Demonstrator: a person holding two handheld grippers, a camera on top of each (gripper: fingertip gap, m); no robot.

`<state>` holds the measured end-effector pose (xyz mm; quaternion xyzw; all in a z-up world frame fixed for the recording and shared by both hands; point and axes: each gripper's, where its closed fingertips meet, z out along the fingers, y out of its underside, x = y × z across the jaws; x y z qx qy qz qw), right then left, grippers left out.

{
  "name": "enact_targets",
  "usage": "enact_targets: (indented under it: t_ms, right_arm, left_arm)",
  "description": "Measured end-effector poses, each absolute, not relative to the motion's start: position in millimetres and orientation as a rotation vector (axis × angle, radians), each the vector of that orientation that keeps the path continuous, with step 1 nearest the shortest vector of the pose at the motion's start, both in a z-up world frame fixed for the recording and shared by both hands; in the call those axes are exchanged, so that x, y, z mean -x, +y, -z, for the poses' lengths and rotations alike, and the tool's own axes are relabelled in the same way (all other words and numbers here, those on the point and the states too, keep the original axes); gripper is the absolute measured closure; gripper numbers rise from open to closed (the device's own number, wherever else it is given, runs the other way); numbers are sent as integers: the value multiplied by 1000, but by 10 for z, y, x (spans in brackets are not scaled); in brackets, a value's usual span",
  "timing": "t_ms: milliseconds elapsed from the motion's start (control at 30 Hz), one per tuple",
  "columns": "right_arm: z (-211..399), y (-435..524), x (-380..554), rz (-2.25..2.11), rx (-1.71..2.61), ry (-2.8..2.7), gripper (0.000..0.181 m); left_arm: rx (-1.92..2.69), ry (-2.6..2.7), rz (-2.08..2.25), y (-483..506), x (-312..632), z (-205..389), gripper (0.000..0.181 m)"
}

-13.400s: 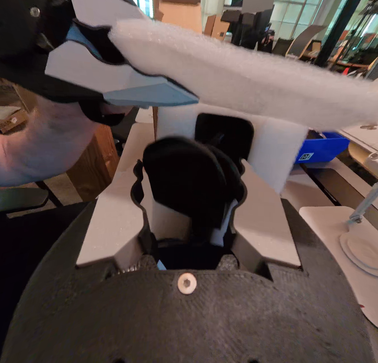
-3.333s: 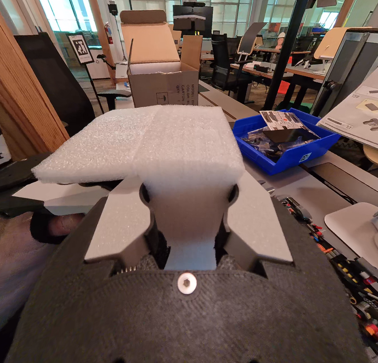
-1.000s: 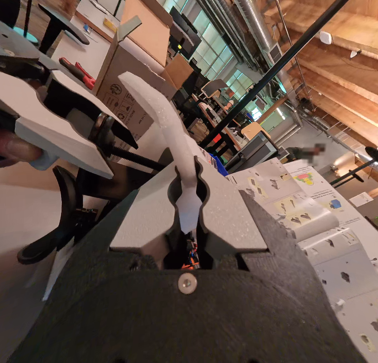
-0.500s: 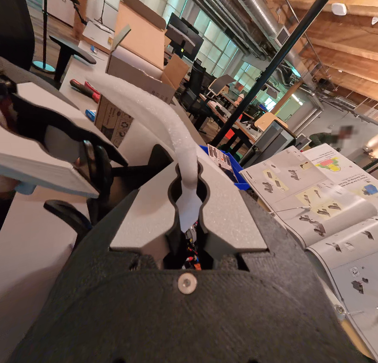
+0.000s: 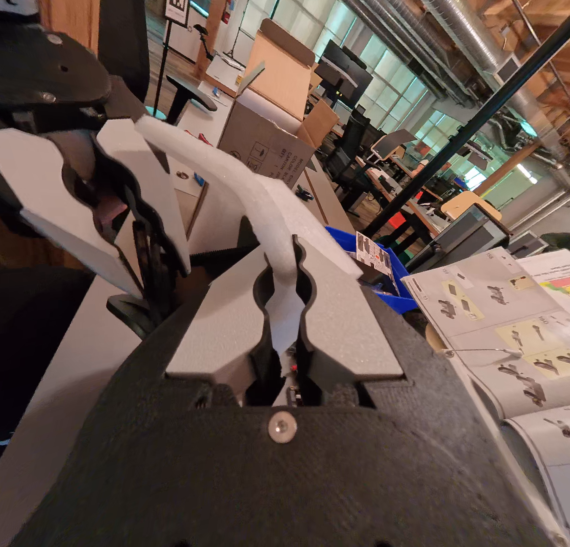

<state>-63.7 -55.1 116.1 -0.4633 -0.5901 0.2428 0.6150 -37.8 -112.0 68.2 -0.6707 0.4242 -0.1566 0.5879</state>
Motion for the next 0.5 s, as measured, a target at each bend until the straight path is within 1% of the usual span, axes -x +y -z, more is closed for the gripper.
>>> enact_targets:
  t_ms: [200,300,333,500]
  right_arm:
    - [-1181,-486,632,-580,1126,-1287,175]
    - [-1187,-467,622,-570,1137,-1265,175]
    - [-1188,-466,632,-563,1133,-1265,175]
    - [-1193,-439,692,-549,1129,-1259,176]
  left_arm:
    - [1577,1077,224,-1085,216,-622,162]
    - [1565,1056,238,-1076,174,-621,165]
    - [1554,1047,249,-1072,167,-623,163]
    - [1556,1046,188,-1023,147,-627,164]
